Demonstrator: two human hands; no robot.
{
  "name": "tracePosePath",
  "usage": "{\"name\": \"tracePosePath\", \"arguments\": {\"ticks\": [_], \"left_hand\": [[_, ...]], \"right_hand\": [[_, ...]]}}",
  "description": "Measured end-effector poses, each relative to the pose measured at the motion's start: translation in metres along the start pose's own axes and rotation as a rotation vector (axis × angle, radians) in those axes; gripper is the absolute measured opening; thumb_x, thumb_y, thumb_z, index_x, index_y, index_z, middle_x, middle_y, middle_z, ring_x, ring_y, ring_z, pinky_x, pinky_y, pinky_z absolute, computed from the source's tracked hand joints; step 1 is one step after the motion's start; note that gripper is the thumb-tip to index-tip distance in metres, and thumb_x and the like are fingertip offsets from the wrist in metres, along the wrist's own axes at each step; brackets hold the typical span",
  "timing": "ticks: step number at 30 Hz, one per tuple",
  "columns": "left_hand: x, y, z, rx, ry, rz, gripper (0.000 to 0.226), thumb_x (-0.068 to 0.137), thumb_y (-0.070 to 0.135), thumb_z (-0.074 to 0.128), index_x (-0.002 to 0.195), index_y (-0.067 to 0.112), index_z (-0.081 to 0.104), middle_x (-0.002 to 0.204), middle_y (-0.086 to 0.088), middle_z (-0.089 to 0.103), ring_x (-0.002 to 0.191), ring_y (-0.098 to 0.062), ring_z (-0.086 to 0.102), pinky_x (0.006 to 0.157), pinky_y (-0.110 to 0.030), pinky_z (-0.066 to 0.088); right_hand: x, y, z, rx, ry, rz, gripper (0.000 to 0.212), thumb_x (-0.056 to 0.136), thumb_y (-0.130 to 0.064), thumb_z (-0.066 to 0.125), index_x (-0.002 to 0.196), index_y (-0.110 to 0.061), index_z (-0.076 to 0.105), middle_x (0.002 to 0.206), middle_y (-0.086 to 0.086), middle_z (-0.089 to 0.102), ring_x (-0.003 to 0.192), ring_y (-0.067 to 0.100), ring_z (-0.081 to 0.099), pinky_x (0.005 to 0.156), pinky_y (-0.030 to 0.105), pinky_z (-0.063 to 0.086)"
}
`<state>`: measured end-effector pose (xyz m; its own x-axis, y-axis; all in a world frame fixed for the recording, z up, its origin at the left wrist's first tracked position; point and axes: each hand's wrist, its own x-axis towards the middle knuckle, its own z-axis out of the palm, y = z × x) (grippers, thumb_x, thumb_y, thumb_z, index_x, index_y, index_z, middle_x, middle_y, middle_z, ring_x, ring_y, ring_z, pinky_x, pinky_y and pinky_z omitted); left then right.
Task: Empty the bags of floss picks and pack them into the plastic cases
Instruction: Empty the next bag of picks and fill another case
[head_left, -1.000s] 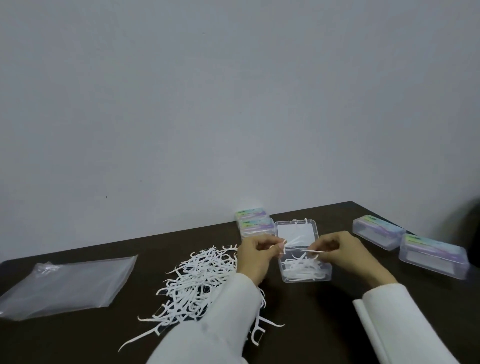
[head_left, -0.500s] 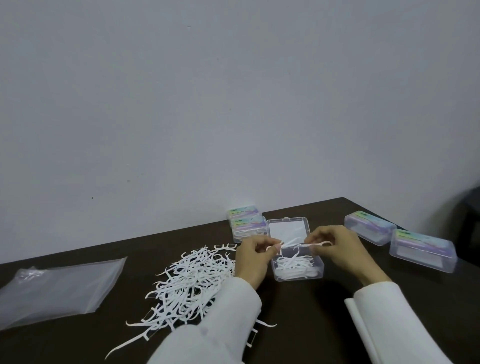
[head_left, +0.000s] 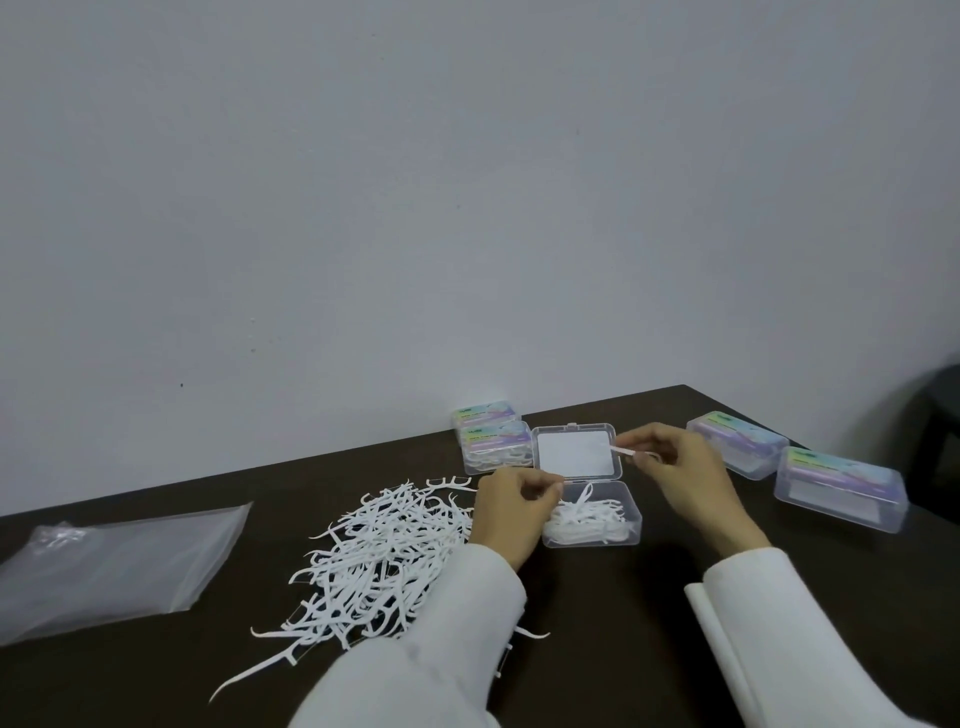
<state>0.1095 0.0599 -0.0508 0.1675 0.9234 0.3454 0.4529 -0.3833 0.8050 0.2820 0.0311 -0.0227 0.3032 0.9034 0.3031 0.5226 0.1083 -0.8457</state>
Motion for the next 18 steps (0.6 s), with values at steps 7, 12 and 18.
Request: {"name": "tracePosePath", "arguments": {"ticks": [7, 12, 18], "left_hand": [[0.0, -0.006, -0.003, 0.079, -0.018, 0.07, 0.029, 0.088, -0.002, 0.054, 0.107, 0.013, 0.07, 0.109, 0.001, 0.068, 0.092, -0.001, 0.056, 0.073, 0.003, 0.036], [-0.001, -0.008, -0.002, 0.101, -0.029, 0.091, 0.031, 0.087, -0.003, 0.053, 0.106, 0.014, 0.07, 0.108, 0.001, 0.068, 0.094, -0.003, 0.058, 0.082, -0.005, 0.039], [-0.002, -0.01, -0.003, 0.162, -0.074, 0.15, 0.023, 0.088, 0.009, 0.059, 0.106, 0.018, 0.069, 0.108, 0.002, 0.065, 0.103, -0.01, 0.055, 0.088, -0.017, 0.04]], "right_hand": [[-0.006, 0.002, 0.009, -0.244, -0.349, -0.129, 0.032, 0.086, 0.003, 0.055, 0.083, -0.027, 0.065, 0.09, -0.008, 0.066, 0.09, 0.005, 0.063, 0.07, 0.007, 0.047], [-0.007, 0.003, 0.011, -0.516, -0.389, -0.18, 0.018, 0.088, -0.019, 0.059, 0.097, -0.033, 0.065, 0.089, -0.016, 0.052, 0.093, 0.003, 0.046, 0.1, 0.034, 0.035], [-0.011, -0.002, 0.011, -0.619, -0.315, -0.221, 0.005, 0.089, -0.027, 0.058, 0.088, -0.031, 0.061, 0.093, -0.012, 0.051, 0.094, 0.003, 0.036, 0.101, 0.036, 0.025]]}}
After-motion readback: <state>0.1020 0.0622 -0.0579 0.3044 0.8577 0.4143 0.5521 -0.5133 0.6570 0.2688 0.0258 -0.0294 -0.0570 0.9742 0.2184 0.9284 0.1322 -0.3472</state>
